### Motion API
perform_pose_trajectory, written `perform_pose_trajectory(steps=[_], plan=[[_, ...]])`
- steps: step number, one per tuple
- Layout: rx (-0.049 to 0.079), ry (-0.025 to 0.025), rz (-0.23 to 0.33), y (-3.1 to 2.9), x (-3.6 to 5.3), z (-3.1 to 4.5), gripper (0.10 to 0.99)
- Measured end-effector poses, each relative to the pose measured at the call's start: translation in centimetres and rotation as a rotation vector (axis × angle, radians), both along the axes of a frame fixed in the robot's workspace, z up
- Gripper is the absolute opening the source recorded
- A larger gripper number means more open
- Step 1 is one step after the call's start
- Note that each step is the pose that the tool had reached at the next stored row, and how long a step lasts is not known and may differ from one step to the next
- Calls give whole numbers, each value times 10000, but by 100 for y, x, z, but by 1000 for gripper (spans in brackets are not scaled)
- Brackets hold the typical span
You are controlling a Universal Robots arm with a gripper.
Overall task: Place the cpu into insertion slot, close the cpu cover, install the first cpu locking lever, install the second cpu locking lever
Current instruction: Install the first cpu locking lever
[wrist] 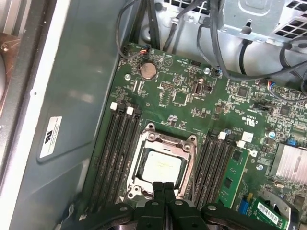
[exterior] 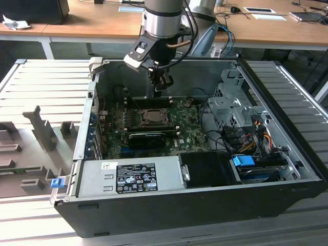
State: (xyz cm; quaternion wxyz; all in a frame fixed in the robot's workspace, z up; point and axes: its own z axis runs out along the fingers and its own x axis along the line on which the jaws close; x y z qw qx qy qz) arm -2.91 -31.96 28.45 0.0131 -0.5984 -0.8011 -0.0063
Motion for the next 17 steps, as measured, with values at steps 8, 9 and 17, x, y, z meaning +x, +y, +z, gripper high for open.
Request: perform_pose_trajectory(steps=[8,9,17], plan=[[0,0,763,0,0,0,106],[0,0,825,0,0,0,106],[0,0,1240,0,0,0,106]])
